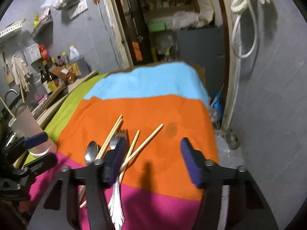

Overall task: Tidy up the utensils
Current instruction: 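Grasp the metal spoon with the left tool while the right tool grasps a chopstick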

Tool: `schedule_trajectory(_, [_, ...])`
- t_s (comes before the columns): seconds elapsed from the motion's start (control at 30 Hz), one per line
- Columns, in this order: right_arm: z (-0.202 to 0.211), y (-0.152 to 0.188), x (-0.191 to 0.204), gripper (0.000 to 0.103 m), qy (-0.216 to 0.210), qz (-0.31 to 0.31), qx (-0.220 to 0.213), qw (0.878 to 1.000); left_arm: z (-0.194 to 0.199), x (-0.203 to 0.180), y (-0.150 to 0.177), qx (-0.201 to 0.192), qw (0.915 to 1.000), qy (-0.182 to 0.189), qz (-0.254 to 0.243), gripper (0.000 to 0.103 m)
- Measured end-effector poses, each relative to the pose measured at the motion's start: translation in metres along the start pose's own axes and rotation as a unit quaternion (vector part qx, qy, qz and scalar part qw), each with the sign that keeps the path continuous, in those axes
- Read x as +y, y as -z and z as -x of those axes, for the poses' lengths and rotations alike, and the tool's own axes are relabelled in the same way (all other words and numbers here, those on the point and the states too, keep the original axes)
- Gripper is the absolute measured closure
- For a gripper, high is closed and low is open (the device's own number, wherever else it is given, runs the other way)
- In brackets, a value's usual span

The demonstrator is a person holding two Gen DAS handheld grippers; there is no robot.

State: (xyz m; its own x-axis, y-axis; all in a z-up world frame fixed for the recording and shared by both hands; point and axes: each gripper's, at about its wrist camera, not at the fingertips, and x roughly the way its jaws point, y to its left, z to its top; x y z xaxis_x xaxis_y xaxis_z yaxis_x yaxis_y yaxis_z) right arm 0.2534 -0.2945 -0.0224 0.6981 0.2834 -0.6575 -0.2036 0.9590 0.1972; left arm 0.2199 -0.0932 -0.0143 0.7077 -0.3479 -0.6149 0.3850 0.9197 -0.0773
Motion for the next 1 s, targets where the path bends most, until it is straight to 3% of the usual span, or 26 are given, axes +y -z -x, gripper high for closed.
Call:
schedule_trajectory(0.13, [-0.017, 0.001, 0.000, 0.071, -0.016, -0.016, 0.037, 0.999, -0.018, 0.007, -0.002, 0.037, 0.9992, 0.016, 0.001, 0.045])
schedule_trajectory(0.23, [-0.026, 0.000, -0.001, 0.075, -0.020, -0.026, 0.054, 0.998, -0.030, 0.014, -0.003, 0.062, 0.9976, 0.030, 0.010, 0.054])
schedule_trajectory(0.63, [-0.050, -0.010, -0.007, 0.079, -0.053, -0.071, 0.105, 0.991, -0.064, 0.035, -0.003, 0.122, 0.9883, 0.078, 0.050, 0.079])
schedule_trajectory(0.7, [-0.052, -0.012, -0.009, 0.079, -0.059, -0.080, 0.112, 0.989, -0.067, 0.040, -0.005, 0.119, 0.9882, 0.081, 0.053, 0.083])
schedule_trajectory(1.0, [-0.059, -0.014, -0.012, 0.097, -0.083, -0.127, 0.149, 0.977, -0.065, 0.040, -0.006, 0.122, 0.9865, 0.090, 0.062, 0.099])
